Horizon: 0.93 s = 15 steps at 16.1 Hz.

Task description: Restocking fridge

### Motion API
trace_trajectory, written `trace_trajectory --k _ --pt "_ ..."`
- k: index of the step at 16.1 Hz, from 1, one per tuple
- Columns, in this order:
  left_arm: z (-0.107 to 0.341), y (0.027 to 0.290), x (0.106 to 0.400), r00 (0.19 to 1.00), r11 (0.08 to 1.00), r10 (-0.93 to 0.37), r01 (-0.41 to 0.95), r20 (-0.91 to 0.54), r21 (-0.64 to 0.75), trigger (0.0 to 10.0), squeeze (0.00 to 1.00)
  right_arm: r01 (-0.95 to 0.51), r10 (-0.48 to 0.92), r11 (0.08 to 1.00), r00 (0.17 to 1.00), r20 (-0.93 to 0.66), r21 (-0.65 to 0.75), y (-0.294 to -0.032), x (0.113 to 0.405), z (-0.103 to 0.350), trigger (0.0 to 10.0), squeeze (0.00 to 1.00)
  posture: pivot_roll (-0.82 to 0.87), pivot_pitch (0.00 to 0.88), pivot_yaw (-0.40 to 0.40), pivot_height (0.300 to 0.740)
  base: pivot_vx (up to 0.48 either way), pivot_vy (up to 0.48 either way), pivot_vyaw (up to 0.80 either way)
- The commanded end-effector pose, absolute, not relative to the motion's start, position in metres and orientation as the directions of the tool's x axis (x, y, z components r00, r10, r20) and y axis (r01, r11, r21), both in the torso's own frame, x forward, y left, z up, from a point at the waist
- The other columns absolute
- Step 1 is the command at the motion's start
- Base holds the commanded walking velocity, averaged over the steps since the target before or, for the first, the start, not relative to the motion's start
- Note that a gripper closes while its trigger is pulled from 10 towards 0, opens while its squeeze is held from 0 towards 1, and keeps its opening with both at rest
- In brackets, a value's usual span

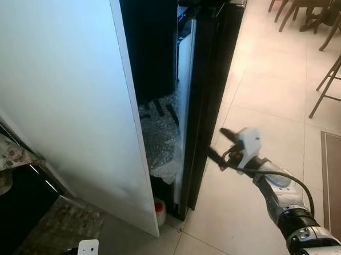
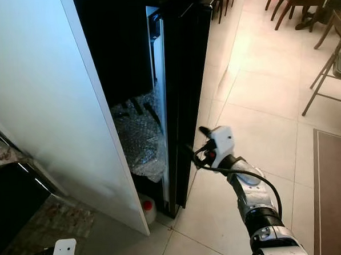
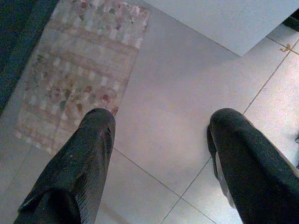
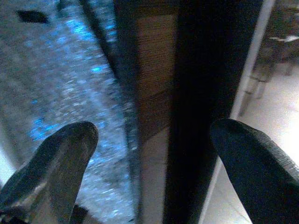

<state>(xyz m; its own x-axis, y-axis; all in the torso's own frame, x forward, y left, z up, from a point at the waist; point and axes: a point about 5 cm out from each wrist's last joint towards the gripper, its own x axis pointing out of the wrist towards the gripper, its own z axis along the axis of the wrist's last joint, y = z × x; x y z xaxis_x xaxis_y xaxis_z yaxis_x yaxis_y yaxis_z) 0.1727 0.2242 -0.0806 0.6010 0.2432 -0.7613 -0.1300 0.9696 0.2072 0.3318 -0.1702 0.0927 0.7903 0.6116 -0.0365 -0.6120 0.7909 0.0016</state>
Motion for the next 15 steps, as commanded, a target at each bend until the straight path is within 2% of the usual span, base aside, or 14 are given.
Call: trace_trajectory --k 1,7,15 --pt "-0.081 0.222 0.172 0.604 0.970 0.237 -0.106 -0.761 0.218 10.0 0.00 -0.638 0.637 0.770 0.770 -0.024 -0.025 -0.171 0.334 0.102 10.0 0.00 -0.12 0.051 0.010 0.740 0.000 0.000 0.00" --pt "-0.080 0.222 0.174 0.612 0.969 0.241 -0.108 -0.753 0.223 10.0 0.00 -0.683 0.681 0.730 0.730 -0.057 -0.035 -0.169 0.340 0.108 10.0 0.00 -0.12 0.052 0.013 0.740 0.000 0.000 0.00" --pt "-0.079 0.224 0.176 0.619 0.966 0.253 -0.113 -0.744 0.234 10.0 0.00 -0.726 0.724 0.688 0.687 -0.065 -0.010 -0.136 0.364 0.127 10.0 0.00 -0.11 0.050 0.017 0.740 0.000 0.000 0.00"
